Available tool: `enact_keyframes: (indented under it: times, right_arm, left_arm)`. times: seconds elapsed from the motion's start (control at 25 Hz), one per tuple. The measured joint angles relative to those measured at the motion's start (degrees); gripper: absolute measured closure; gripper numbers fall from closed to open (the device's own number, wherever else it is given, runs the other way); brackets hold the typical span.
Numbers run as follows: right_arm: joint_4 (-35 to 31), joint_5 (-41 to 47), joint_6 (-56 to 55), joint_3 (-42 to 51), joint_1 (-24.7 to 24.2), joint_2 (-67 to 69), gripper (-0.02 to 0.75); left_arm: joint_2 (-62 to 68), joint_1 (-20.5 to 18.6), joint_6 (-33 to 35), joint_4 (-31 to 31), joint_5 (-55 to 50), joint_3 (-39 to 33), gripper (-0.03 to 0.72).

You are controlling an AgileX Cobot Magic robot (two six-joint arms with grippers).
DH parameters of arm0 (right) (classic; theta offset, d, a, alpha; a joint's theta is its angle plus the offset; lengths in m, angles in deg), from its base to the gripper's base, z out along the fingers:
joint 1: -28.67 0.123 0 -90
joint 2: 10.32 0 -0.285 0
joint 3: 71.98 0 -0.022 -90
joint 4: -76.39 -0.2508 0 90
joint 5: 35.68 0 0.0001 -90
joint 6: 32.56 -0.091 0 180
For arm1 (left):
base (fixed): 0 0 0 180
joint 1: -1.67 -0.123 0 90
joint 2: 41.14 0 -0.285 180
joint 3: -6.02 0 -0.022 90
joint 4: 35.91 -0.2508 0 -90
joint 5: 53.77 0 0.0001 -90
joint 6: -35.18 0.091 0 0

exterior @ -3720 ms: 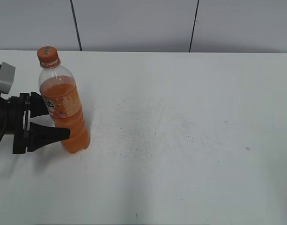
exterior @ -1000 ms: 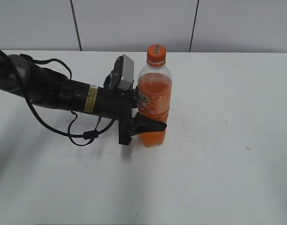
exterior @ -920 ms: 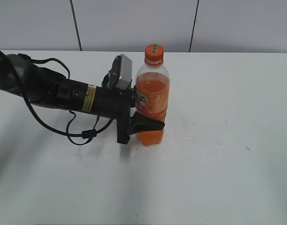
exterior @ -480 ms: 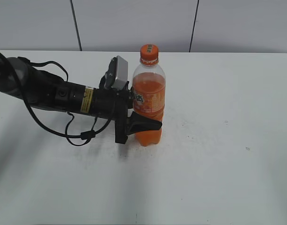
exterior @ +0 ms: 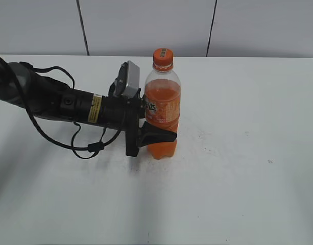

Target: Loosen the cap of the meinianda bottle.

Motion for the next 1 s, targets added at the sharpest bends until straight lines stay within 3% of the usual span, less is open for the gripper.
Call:
enact_keyframes:
  times: [0.76,1.0]
  right_arm:
    - [1.94,-2.55,-1.86,-1.34,0.0,0.0,0.19]
    - [1.74,-1.98,-4.15,-8.28,0.0,10.62,0.19]
  left_arm:
    - [0.0,0.0,0.0,-0.49,0.18,0.12,0.294]
    - [0.0,0.0,0.0,-0.49,0.18,0.12,0.294]
